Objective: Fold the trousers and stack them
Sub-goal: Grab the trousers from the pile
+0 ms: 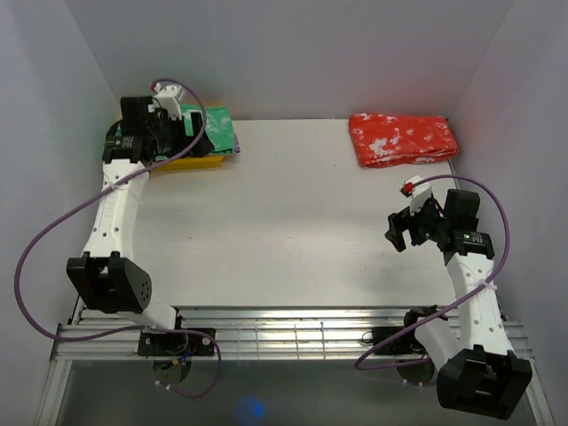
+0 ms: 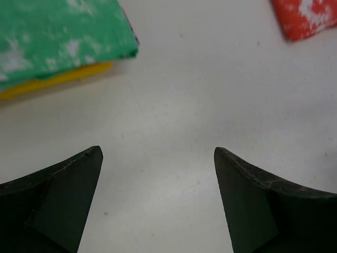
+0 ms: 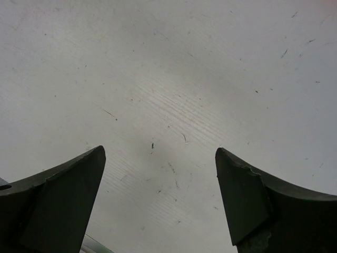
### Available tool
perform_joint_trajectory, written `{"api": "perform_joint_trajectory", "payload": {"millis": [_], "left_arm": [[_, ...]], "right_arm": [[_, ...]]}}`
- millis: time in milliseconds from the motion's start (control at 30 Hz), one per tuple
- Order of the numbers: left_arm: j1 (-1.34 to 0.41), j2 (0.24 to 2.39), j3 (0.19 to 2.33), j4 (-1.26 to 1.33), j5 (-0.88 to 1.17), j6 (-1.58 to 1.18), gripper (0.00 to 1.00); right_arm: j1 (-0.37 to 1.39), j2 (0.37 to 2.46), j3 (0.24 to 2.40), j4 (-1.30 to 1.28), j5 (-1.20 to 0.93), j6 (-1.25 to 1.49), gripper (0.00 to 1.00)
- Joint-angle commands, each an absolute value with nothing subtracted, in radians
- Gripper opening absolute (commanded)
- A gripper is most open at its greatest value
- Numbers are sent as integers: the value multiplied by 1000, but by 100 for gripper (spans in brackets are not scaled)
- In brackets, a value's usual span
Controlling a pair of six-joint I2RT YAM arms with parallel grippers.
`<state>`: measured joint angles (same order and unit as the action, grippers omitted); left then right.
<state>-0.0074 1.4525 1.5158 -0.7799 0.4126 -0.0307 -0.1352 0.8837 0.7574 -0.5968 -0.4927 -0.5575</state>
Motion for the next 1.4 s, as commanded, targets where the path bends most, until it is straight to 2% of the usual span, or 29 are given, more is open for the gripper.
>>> {"api": "perform_joint_trajectory", "payload": {"millis": [0, 33, 133, 300, 533, 700, 933, 1033, 1067, 1133, 1167, 1200, 1267, 1300, 1367], "left_arm": [[33, 1587, 1800, -785, 275, -75, 98], [44, 1624, 1903, -782, 208, -83, 98], [87, 1761, 2020, -746, 123, -84, 98], [163, 1959, 2244, -724, 109, -107, 98], [189, 2107, 2197, -565, -23, -43, 98], [190, 2223, 2232, -564, -70, -3, 98], [192, 2336, 2279, -577, -14, 38, 95], [192, 2345, 2289, -574, 107, 34, 76], [192, 2347, 2295, -571, 135, 31, 64], [192, 2353, 2313, -575, 190, 15, 50], [192, 2350, 2330, -577, 260, 11, 41], [192, 2346, 2335, -577, 299, 11, 23], [193, 2307, 2344, -560, 378, -50, 6], [192, 2287, 2345, -542, 406, -67, 0], [193, 2209, 2339, -514, 457, -110, 0]], "right_arm": [[-133, 917, 824, -581, -499, -537, 90], [-133, 925, 831, -581, -497, -535, 90], [-133, 946, 831, -571, -500, -522, 90], [-133, 977, 842, -554, -500, -506, 90], [-133, 1041, 851, -543, -494, -505, 90], [-132, 1068, 859, -535, -486, -503, 90], [-133, 1068, 861, -538, -472, -517, 90], [-132, 1055, 864, -541, -468, -520, 90], [-133, 1052, 864, -541, -466, -520, 90], [-133, 1042, 865, -540, -462, -522, 90], [-133, 1039, 868, -538, -460, -522, 90], [-132, 1037, 870, -538, -457, -522, 90], [-133, 1034, 876, -540, -454, -523, 90], [-132, 1034, 877, -541, -456, -525, 90], [-133, 1034, 879, -534, -457, -525, 90]]}}
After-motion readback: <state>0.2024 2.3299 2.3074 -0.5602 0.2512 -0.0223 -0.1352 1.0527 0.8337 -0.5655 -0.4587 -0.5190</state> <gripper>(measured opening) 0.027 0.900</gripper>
